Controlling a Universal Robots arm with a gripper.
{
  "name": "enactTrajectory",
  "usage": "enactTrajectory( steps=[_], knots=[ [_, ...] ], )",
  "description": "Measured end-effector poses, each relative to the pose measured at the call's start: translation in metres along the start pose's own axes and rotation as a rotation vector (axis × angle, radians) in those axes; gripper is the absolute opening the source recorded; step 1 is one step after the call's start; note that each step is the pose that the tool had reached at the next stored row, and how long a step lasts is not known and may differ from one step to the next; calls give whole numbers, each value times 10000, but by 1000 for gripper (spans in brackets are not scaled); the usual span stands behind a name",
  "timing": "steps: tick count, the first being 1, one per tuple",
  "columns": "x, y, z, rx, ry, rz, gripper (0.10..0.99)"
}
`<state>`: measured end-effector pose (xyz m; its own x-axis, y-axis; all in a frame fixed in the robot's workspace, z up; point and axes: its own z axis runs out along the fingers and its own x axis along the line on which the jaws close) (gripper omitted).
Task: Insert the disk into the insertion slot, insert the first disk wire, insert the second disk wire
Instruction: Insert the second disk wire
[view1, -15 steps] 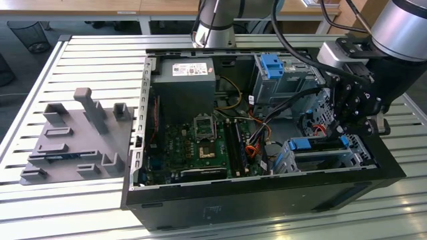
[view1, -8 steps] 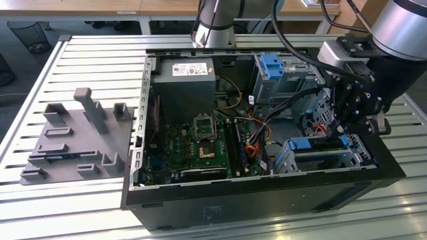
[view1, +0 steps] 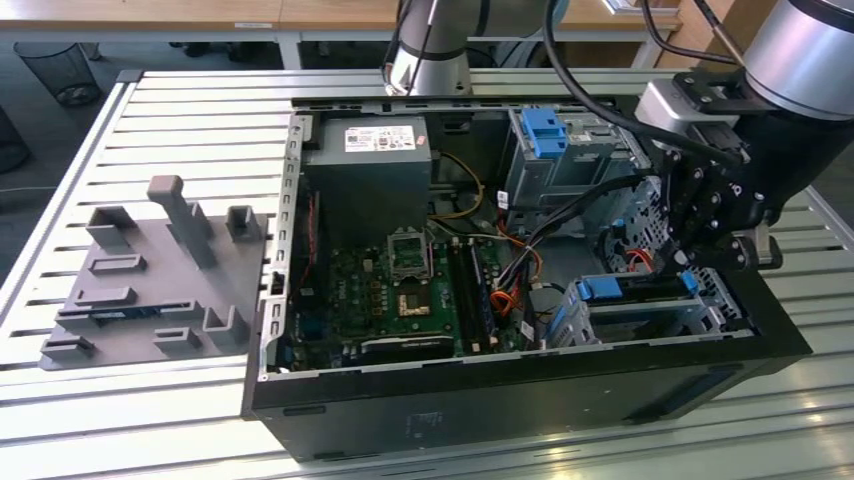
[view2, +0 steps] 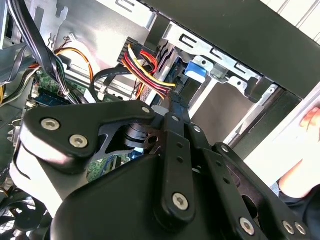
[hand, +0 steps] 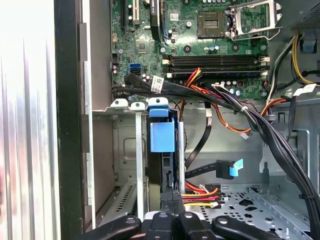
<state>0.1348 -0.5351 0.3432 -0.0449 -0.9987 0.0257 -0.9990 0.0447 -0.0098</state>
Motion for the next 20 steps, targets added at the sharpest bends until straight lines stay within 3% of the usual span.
enactTrajectory(
  steps=[5, 15, 20],
  knots=[
    [2, 46, 0, 3, -1, 0, 106],
    [9, 204, -2, 33, -2, 1, 106],
    [6, 231, -94, 34, -1, 1, 106]
  ],
)
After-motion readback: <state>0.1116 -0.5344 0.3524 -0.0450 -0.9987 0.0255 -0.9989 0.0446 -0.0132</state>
